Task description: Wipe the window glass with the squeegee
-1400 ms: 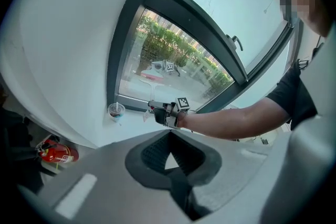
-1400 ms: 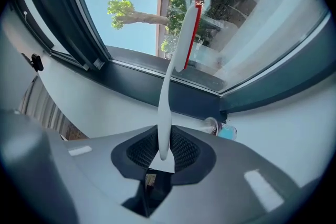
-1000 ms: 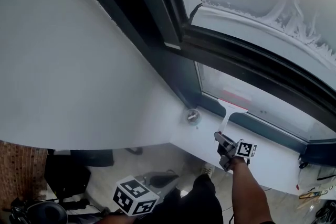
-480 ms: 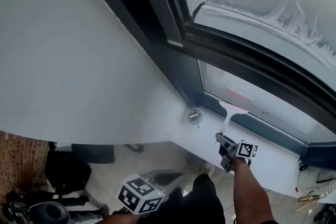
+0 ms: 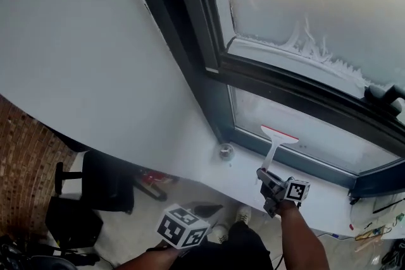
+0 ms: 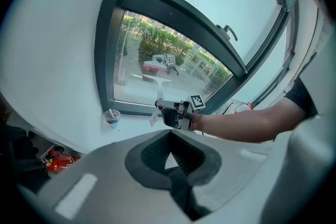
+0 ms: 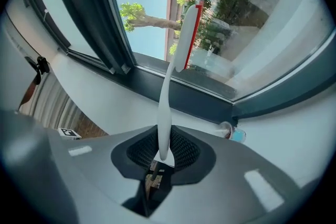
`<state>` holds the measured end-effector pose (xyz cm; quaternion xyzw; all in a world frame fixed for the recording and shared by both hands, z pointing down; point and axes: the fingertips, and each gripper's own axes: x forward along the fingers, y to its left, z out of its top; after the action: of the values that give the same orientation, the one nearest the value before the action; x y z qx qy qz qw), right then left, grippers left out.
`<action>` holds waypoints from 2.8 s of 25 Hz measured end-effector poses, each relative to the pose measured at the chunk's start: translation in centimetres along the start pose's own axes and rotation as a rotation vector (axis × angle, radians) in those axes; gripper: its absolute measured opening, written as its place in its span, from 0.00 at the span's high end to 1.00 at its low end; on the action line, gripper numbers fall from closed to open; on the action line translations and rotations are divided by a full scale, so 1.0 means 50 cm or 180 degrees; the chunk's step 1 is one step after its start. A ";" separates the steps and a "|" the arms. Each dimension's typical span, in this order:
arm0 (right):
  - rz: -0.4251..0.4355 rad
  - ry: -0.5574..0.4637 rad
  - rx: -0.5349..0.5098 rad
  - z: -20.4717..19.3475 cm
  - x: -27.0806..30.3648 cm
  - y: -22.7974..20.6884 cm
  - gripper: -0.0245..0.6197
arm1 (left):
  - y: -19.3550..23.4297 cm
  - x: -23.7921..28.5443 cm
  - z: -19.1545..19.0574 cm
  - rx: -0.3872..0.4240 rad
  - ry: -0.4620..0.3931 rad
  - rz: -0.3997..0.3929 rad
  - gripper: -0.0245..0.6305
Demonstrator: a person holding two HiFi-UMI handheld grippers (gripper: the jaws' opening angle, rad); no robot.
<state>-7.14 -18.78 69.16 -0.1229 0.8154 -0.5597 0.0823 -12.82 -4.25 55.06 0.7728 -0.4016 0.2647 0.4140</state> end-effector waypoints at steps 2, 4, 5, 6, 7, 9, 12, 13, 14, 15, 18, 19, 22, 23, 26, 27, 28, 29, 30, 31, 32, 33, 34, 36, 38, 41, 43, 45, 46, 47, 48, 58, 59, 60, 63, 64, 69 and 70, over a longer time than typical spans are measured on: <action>-0.0018 -0.0061 -0.0191 0.018 -0.021 0.054 0.83 | -0.016 -0.015 -0.001 0.0061 -0.0030 -0.0021 0.96; -0.0019 -0.0087 -0.0357 0.035 -0.038 0.101 0.83 | -0.034 -0.029 -0.003 0.0118 -0.0076 -0.0050 0.96; -0.0029 -0.0094 -0.0432 0.043 -0.048 0.121 0.83 | -0.043 -0.036 -0.005 0.0152 -0.0098 -0.0063 0.96; -0.0036 -0.0109 -0.0501 0.051 -0.057 0.141 0.83 | -0.053 -0.043 -0.009 0.0194 -0.0120 -0.0070 0.96; -0.0036 -0.0134 -0.0560 0.059 -0.066 0.159 0.83 | -0.063 -0.050 -0.013 0.0242 -0.0143 -0.0073 0.96; -0.0033 -0.0198 -0.0654 0.076 -0.082 0.190 0.83 | -0.082 -0.062 -0.026 0.0315 -0.0188 -0.0086 0.96; -0.0006 -0.0258 -0.0802 0.095 -0.096 0.232 0.83 | -0.110 -0.071 -0.052 0.0323 -0.0231 -0.0156 0.96; 0.0014 -0.0274 -0.0843 0.101 -0.097 0.245 0.83 | -0.117 -0.071 -0.060 0.0333 -0.0231 -0.0173 0.96; 0.0044 -0.0295 -0.0878 0.108 -0.097 0.260 0.83 | -0.124 -0.071 -0.067 0.0356 -0.0221 -0.0179 0.96; 0.0081 -0.0320 -0.0907 0.114 -0.097 0.275 0.83 | -0.130 -0.070 -0.073 0.0388 -0.0203 -0.0176 0.96; 0.0180 -0.0351 -0.0978 0.133 -0.089 0.315 0.83 | -0.142 -0.074 -0.075 0.0458 -0.0190 -0.0144 0.96; 0.0181 -0.0335 -0.0996 0.136 -0.085 0.321 0.83 | -0.143 -0.078 -0.072 0.0461 -0.0204 -0.0131 0.96; 0.0132 -0.0291 -0.1013 0.136 -0.085 0.324 0.83 | -0.144 -0.090 -0.059 0.0414 -0.0267 -0.0071 0.96; 0.0103 -0.0289 -0.1016 0.140 -0.087 0.325 0.83 | -0.144 -0.092 -0.049 0.0389 -0.0297 -0.0051 0.96; 0.0111 -0.0282 -0.0961 0.153 -0.095 0.329 0.83 | -0.159 -0.092 -0.018 0.0348 -0.0396 -0.0043 0.96; 0.0149 -0.0269 -0.0946 0.156 -0.096 0.331 0.83 | -0.165 -0.089 -0.010 0.0344 -0.0422 -0.0049 0.96; 0.0170 -0.0245 -0.0955 0.160 -0.095 0.330 0.83 | -0.167 -0.085 -0.002 0.0339 -0.0442 -0.0048 0.96; 0.0172 -0.0206 -0.0968 0.162 -0.095 0.327 0.83 | -0.167 -0.080 0.004 0.0327 -0.0453 -0.0039 0.96; 0.0167 -0.0157 -0.0966 0.161 -0.095 0.320 0.83 | -0.167 -0.075 0.007 0.0308 -0.0453 -0.0029 0.96; 0.0172 -0.0105 -0.0939 0.157 -0.097 0.311 0.83 | -0.169 -0.072 0.007 0.0286 -0.0446 -0.0022 0.96; 0.0196 -0.0063 -0.0894 0.152 -0.099 0.305 0.83 | -0.171 -0.070 0.006 0.0266 -0.0438 -0.0017 0.96; 0.0230 -0.0040 -0.0849 0.150 -0.100 0.305 0.83 | -0.174 -0.069 0.007 0.0250 -0.0433 -0.0011 0.96; 0.0256 -0.0033 -0.0816 0.151 -0.099 0.309 0.83 | -0.176 -0.067 0.008 0.0239 -0.0431 -0.0002 0.96; 0.0274 -0.0031 -0.0784 0.157 -0.096 0.306 0.83 | -0.174 -0.061 0.014 0.0218 -0.0425 0.0030 0.96; 0.0264 -0.0029 -0.0781 0.159 -0.099 0.282 0.83 | -0.168 -0.054 0.017 0.0188 -0.0411 0.0079 0.96; 0.0238 -0.0029 -0.0775 0.154 -0.103 0.267 0.83 | -0.164 -0.046 0.021 0.0140 -0.0399 0.0127 0.96; 0.0259 -0.0020 -0.0709 0.148 -0.103 0.253 0.83 | -0.164 -0.040 0.024 0.0121 -0.0385 0.0143 0.96; 0.0226 0.0004 -0.0676 0.142 -0.104 0.232 0.83 | -0.167 -0.032 0.024 0.0108 -0.0355 0.0147 0.96; 0.0195 0.0018 -0.0666 0.140 -0.105 0.222 0.83 | -0.169 -0.027 0.023 0.0103 -0.0333 0.0148 0.96; 0.0169 0.0031 -0.0648 0.136 -0.106 0.211 0.83 | -0.171 -0.023 0.020 0.0098 -0.0309 0.0152 0.96; 0.0149 0.0046 -0.0622 0.132 -0.107 0.199 0.83 | -0.172 -0.018 0.017 0.0090 -0.0287 0.0157 0.96; 0.0120 0.0170 -0.0325 0.093 -0.097 0.099 0.83 | -0.150 0.012 0.001 -0.0071 -0.0113 0.0255 0.96; 0.0117 0.0174 -0.0288 0.091 -0.094 0.088 0.83 | -0.147 0.016 -0.001 -0.0087 -0.0087 0.0266 0.96; 0.0108 0.0182 -0.0261 0.087 -0.092 0.078 0.83 | -0.144 0.021 -0.003 -0.0103 -0.0062 0.0272 0.96; 0.0093 0.0227 -0.0146 0.070 -0.086 0.048 0.83 | -0.142 0.034 -0.010 -0.0156 0.0003 0.0267 0.96; 0.0088 0.0242 -0.0102 0.062 -0.084 0.037 0.83 | -0.141 0.037 -0.012 -0.0173 0.0025 0.0267 0.96; 0.0015 0.0265 0.0007 0.043 -0.074 -0.021 0.83 | -0.127 0.049 -0.015 -0.0235 0.0095 0.0305 0.96; 0.0008 0.0256 0.0054 0.041 -0.073 -0.032 0.83 | -0.123 0.051 -0.014 -0.0250 0.0101 0.0317 0.96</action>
<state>-2.92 -20.08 69.92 -0.0986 0.8134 -0.5710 0.0512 -6.34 -2.59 54.69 0.7308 -0.4430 0.2812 0.4366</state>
